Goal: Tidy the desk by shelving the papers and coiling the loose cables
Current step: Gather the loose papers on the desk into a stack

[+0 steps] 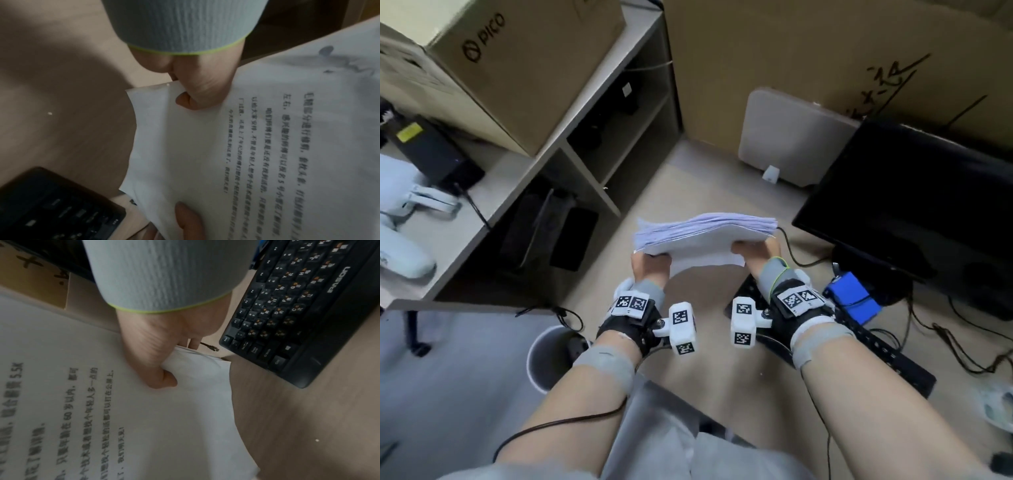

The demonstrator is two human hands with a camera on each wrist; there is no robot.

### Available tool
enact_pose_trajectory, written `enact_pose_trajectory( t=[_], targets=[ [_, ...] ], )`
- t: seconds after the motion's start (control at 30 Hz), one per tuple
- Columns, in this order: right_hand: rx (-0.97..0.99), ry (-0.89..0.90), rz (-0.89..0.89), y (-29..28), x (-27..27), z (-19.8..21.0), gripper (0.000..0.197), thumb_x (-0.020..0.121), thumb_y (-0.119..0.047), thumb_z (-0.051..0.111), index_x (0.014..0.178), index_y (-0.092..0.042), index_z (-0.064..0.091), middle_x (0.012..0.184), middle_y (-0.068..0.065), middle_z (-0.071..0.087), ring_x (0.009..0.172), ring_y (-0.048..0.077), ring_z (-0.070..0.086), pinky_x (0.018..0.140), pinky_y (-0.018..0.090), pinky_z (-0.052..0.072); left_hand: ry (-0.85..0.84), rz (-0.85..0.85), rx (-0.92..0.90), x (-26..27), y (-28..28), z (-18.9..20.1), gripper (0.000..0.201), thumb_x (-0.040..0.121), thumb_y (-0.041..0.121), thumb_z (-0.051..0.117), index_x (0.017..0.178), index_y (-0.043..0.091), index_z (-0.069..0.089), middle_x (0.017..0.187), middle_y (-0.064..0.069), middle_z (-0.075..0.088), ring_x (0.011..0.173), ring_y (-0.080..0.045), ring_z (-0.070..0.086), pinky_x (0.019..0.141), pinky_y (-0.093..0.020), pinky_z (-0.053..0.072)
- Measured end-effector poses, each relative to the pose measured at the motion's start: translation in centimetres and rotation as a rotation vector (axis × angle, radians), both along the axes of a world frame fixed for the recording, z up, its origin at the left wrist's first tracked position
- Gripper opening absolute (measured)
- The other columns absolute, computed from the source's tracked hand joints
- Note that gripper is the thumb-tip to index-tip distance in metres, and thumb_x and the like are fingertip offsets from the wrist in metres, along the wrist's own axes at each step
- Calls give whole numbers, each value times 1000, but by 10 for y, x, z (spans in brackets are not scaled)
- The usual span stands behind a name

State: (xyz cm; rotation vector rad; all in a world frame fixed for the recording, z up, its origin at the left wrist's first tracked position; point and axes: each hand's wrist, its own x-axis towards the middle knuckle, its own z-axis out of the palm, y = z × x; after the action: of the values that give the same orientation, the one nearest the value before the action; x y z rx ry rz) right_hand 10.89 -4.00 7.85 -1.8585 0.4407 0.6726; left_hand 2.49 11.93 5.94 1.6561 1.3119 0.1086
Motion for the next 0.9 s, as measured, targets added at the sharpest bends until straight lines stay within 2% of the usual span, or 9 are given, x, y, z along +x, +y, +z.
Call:
enact_pose_trajectory(
  t=[0.17,0.3,0.37,0.43,0.5,0.63,0.7,0.8,0.9],
  targets=[
    [16,-57,-14,3,8,3,21,71,2,66,59,-12,57,58,-1,49,56,17,38,55,26,35,-44,0,56,15,10,8,21,84,-2,48,90,14,61,83,-3,59,80,-22,56,71,-35,47],
    [-66,63,118,8,2,-9,18,74,1,70,66,-8,58,70,6,56,68,18,46,62,28,39,155,-104,3,3,17,-17,14,83,0,53,90,3,65,83,-8,62,76,-26,57,66,-31,42],
    [-65,95,107,9,-1,-14,8,74,0,73,77,-2,66,80,8,60,74,19,49,67,29,41,226,-150,-21,0,15,-21,7,83,0,58,87,1,63,82,-11,61,76,-27,57,64,-33,44],
    [-24,64,58,11,2,-18,22,74,-2,75,96,2,71,88,8,63,79,19,54,74,30,45,195,-110,-22,4,15,-17,8,84,-1,57,87,5,59,82,-10,58,75,-27,53,61,-32,45],
    [1,19,49,11,4,-18,25,74,-1,76,98,2,72,88,9,66,81,21,59,79,34,50,142,-38,5,7,19,-12,10,84,-2,53,87,6,59,81,-8,56,75,-25,47,62,-30,42],
    [35,135,48,13,1,-24,38,77,-8,75,113,2,65,91,6,60,75,19,55,60,20,43,129,-125,58,1,24,-13,5,80,-1,60,82,3,61,77,-10,55,77,-28,56,61,-28,37],
    [-1,206,65,13,-1,-33,34,80,-3,73,113,1,65,89,6,60,68,18,53,49,19,40,204,-153,-2,-4,28,-20,13,79,0,61,90,1,66,84,-11,62,85,-30,64,66,-33,46],
    [-73,222,97,14,-3,-40,38,77,-8,77,112,4,66,92,8,62,72,19,57,61,25,42,200,-167,-48,-4,34,-20,26,76,-1,61,101,-3,69,93,-11,67,95,-34,65,67,-32,45],
    [-27,206,53,11,-6,-42,38,76,-8,78,111,4,67,93,9,64,79,23,59,67,29,44,129,-130,-24,0,33,-5,17,75,-3,60,90,2,65,87,-9,61,83,-29,58,69,-32,42]
  ],
)
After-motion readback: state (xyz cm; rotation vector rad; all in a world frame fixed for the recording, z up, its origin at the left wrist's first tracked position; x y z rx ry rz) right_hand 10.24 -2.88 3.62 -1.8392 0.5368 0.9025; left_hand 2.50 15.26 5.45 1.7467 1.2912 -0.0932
